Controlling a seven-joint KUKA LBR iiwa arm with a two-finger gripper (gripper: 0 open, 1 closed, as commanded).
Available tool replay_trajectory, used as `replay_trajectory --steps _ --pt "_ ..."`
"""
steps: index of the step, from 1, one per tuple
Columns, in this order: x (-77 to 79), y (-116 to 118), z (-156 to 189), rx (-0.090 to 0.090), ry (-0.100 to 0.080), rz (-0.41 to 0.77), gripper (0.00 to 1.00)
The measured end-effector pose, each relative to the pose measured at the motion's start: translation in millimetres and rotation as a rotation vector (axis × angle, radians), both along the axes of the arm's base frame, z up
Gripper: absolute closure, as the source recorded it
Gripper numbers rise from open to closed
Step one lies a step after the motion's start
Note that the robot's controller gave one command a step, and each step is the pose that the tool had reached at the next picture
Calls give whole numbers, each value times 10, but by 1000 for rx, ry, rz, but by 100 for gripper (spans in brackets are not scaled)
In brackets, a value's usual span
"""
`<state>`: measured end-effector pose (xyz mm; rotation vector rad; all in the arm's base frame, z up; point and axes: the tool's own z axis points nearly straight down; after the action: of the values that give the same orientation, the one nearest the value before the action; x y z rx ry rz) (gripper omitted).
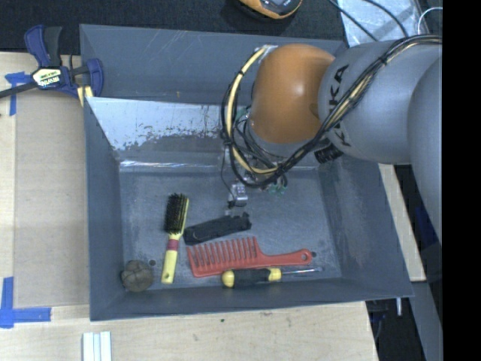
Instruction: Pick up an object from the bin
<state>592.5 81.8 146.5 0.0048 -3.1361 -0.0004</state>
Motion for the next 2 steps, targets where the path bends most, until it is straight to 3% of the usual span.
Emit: replay_trajectory --steps 1,2 --pt "19 -4 51 1 -9 -3 0" --pt "-241 -132 -763 1 -3 36 0"
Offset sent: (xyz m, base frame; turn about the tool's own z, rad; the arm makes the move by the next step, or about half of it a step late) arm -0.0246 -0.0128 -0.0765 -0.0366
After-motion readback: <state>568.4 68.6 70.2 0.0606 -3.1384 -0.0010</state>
